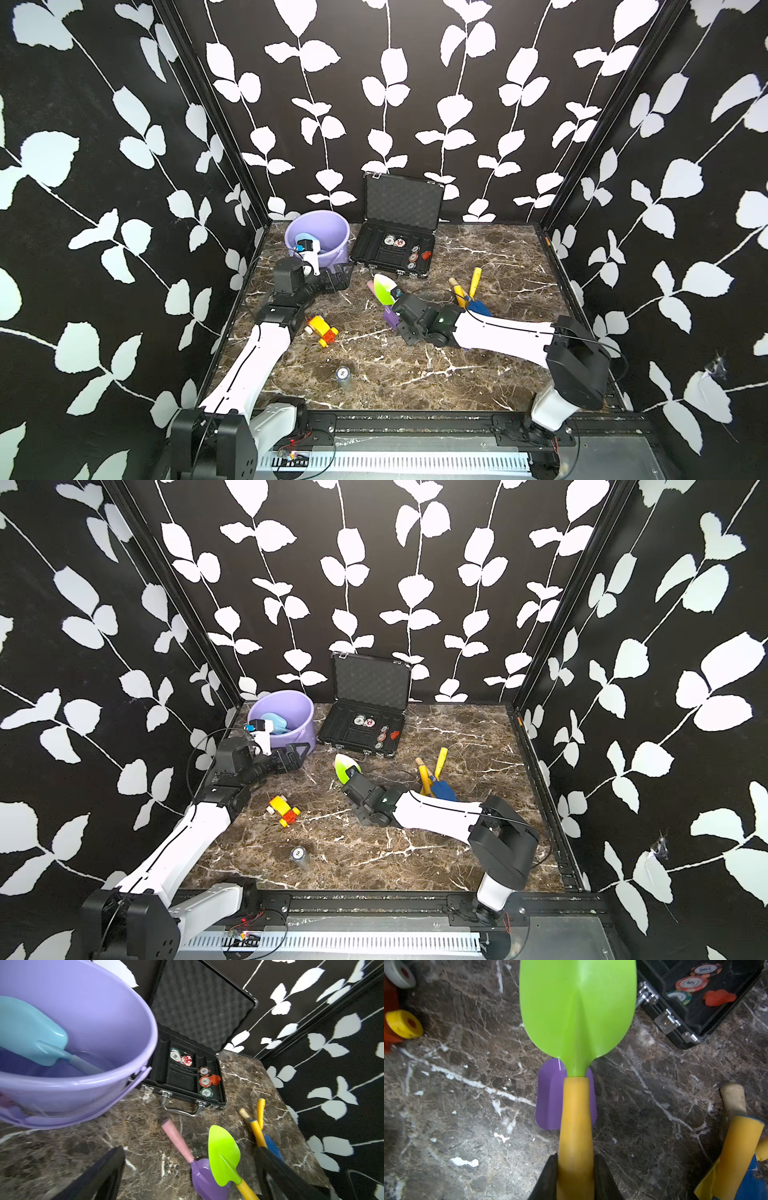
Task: Organize the gardening tools
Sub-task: Pick up the gardening tool from the center of the board.
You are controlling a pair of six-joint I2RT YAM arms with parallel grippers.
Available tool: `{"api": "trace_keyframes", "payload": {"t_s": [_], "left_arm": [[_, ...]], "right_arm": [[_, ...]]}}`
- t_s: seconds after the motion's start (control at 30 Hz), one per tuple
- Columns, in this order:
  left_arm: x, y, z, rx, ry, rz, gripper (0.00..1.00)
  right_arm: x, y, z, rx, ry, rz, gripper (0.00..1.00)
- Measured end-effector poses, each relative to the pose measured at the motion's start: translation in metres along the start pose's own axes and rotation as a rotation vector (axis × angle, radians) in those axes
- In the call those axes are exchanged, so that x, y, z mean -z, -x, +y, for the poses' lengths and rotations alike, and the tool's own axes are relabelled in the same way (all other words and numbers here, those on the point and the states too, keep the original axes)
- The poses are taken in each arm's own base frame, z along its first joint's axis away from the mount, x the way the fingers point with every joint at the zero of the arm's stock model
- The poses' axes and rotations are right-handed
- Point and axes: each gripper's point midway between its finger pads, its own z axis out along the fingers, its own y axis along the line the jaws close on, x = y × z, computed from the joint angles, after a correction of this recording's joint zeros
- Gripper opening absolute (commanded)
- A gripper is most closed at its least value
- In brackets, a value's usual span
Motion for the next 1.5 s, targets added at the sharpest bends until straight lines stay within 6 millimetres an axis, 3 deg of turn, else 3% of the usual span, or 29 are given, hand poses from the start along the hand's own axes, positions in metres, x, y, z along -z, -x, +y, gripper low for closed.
{"api": "trace_keyframes", "payload": {"t_s": [0.27,0.6,0.9,1.13,1.4,1.5], "left_arm": [[-0.031,-0.032,-0.037,-0.026,-0.152,0.138,0.97],[-0.049,-0.048,-0.045,0.0,-0.24,0.205,0.86],[-0.057,-0.046,-0.058,0.034,-0.342,0.205,0.59],[-0.056,-0.038,-0.063,0.022,-0.362,0.187,0.28],[-0.059,-0.04,-0.063,0.013,-0.368,0.197,0.01],[-0.059,-0.04,-0.063,0.004,-0.364,0.197,0.0]], "right_arm": [[0.012,0.012,-0.003,-0.048,0.019,-0.114,0.0],[0.03,0.027,0.001,-0.086,0.081,-0.233,0.0],[0.031,0.032,0.009,-0.09,0.132,-0.259,0.0],[0.032,0.034,0.013,-0.09,0.153,-0.266,0.0],[0.029,0.033,0.014,-0.09,0.155,-0.262,0.0],[0.028,0.033,0.014,-0.091,0.154,-0.262,0.0]]}}
